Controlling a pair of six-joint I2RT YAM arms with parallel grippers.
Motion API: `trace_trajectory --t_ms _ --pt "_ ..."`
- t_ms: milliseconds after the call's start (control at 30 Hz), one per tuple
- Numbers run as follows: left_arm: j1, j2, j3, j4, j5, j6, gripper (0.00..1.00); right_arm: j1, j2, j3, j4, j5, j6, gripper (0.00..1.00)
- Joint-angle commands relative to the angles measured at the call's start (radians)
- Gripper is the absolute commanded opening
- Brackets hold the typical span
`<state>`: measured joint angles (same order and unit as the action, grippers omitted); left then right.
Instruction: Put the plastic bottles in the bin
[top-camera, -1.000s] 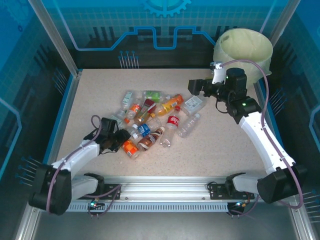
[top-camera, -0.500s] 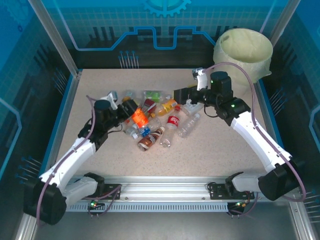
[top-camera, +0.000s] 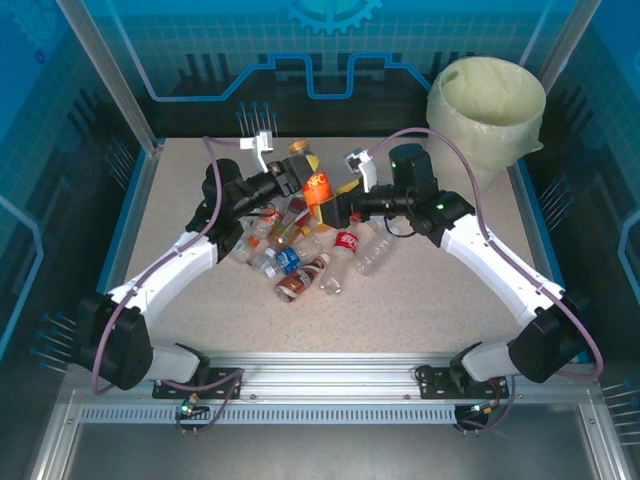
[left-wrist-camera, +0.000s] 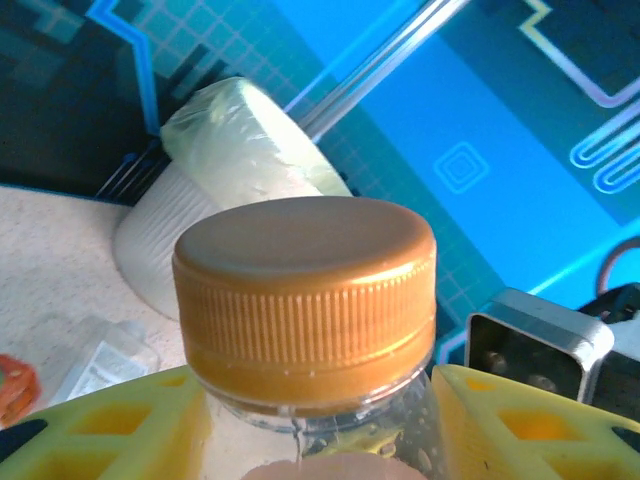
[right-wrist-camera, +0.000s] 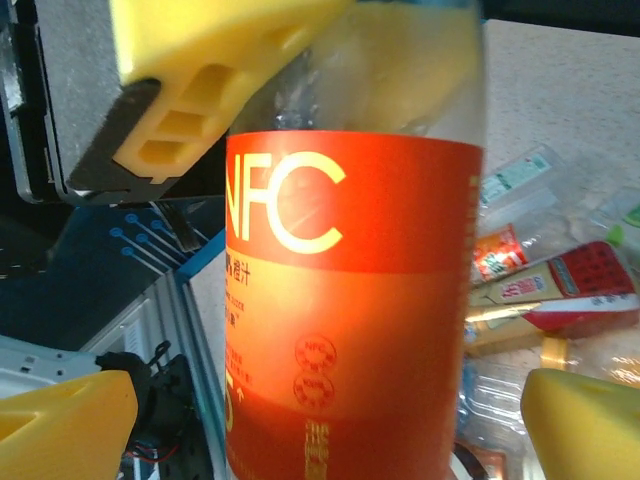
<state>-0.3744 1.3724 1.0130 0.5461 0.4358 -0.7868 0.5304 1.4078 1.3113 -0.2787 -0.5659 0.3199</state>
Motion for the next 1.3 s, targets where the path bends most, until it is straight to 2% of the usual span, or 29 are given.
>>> trace_trajectory --t_ms 0,133,267,533,667,767,900,1000,1267 --pt "-0.012 0.011 0.027 0.148 0.062 -0.019 0.43 0.019 0.034 0.031 0.072 -0.065 0.046 1.00" --pt "-0.012 0.007 0.015 0.170 0.060 -0.023 0.43 0.027 0.062 0.050 0.125 -0.055 0.109 0.97" --pt "-0.012 0.001 0.002 0.161 0.050 -0.015 0.43 0.029 0.106 0.083 0.170 -0.088 0.186 0.82" --pt "-0.012 0.014 0.007 0.145 0.037 -0.031 0.45 0.029 0.097 0.099 0.138 -0.064 0.151 0.60" --pt "-0.012 0.016 0.012 0.110 0.026 -0.043 0.51 0.028 0.092 0.111 0.090 -0.030 0.114 0.52" --pt "-0.012 0.000 0.011 0.059 0.007 -0.035 0.60 0.022 0.099 0.136 0.016 0.031 0.093 0.50" --pt "-0.011 -0.045 0.003 -0.074 -0.066 -0.012 0.76 0.002 0.098 0.154 -0.062 0.121 0.057 0.50" --pt "-0.009 -0.104 -0.022 -0.172 -0.142 0.023 0.98 -0.026 0.100 0.173 -0.130 0.204 0.035 0.50" --pt "-0.006 -0.326 -0.154 -0.481 -0.497 0.073 0.99 -0.211 0.122 0.213 -0.163 0.208 0.090 0.50"
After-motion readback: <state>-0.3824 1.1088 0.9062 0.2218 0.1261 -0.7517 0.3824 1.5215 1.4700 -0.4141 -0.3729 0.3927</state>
